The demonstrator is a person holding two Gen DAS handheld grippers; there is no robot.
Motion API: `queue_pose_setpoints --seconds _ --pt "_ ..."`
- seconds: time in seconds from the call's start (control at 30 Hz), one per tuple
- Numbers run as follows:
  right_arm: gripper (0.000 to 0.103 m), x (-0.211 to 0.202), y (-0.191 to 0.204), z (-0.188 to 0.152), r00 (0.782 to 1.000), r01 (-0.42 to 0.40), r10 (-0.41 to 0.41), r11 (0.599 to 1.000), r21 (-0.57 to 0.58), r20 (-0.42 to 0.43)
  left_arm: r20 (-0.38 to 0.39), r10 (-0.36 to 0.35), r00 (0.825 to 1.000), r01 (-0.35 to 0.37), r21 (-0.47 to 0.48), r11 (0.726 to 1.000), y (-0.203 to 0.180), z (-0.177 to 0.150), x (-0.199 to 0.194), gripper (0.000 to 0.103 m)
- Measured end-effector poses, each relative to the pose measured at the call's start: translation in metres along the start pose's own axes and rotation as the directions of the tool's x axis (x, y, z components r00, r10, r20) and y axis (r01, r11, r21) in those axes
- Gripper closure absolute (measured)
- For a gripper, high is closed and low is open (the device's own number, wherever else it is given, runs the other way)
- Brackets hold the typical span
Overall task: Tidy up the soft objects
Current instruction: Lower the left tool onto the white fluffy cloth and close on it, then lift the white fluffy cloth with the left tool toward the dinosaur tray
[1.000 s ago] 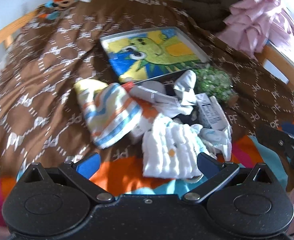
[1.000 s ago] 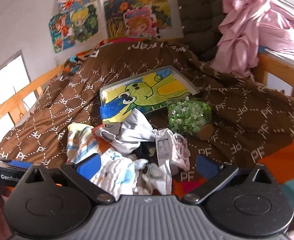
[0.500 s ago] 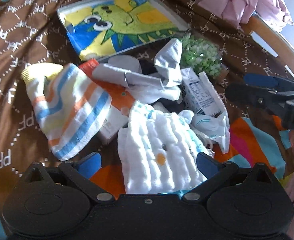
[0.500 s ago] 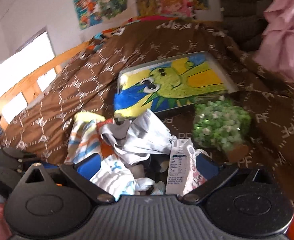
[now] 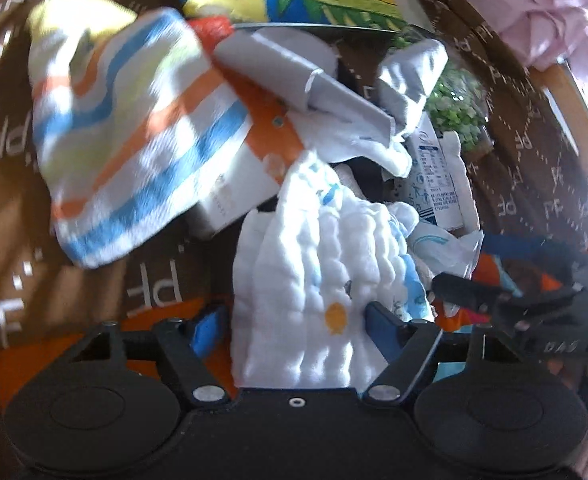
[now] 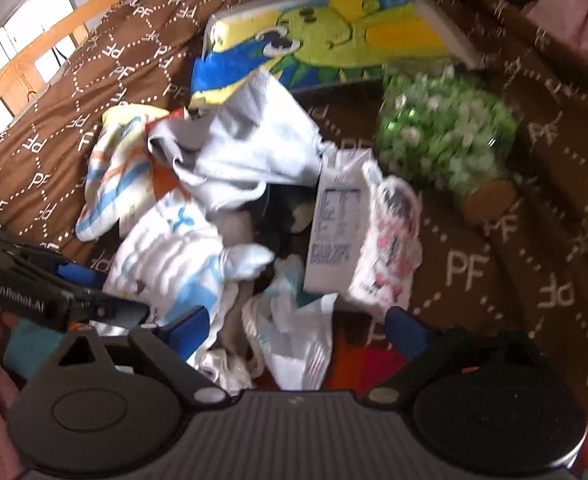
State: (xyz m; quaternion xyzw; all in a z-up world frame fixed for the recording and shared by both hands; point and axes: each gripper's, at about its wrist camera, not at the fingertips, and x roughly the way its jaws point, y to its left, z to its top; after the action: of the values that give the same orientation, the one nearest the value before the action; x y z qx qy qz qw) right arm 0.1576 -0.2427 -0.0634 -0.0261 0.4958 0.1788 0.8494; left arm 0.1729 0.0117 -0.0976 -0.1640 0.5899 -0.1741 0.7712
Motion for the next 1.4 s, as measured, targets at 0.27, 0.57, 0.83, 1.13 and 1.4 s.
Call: queue_pose_setpoints --seconds 0.27,0.57,0.83,1.13,1.4 --pt "0.015 0.012 -0.018 0.0 0.998 -0.043 0.05 0.987 0.153 -0.048 -0.015 -0.021 1.0 0.019 -0.098 0.995 0.009 0.001 0.009 0.021" --pt "0.037 0.023 -0.039 -0.004 0.989 -0.114 0.139 0.934 0.338 -0.05 -0.04 -0.143 0.989 0.13 -0.237 0.963 0.019 0.002 0.016 0.043" --pt "0.053 0.023 -0.045 -0.006 0.987 -0.133 0.156 0.908 0.398 -0.026 -0.007 -0.183 0.983 0.177 -0.215 0.96 0.009 -0.001 0.0 0.074" --pt "0.067 0.02 -0.042 -0.005 0.991 -0.11 0.129 0.914 0.392 -0.023 -0.006 -0.272 0.962 0.265 -0.199 0.944 0.003 -0.002 0.005 0.074" --pt "0.081 0.01 -0.042 -0.008 0.987 -0.142 0.158 0.902 0.407 -0.004 0.047 -0.231 0.972 0.236 -0.148 0.961 0.0 -0.007 -0.014 0.09"
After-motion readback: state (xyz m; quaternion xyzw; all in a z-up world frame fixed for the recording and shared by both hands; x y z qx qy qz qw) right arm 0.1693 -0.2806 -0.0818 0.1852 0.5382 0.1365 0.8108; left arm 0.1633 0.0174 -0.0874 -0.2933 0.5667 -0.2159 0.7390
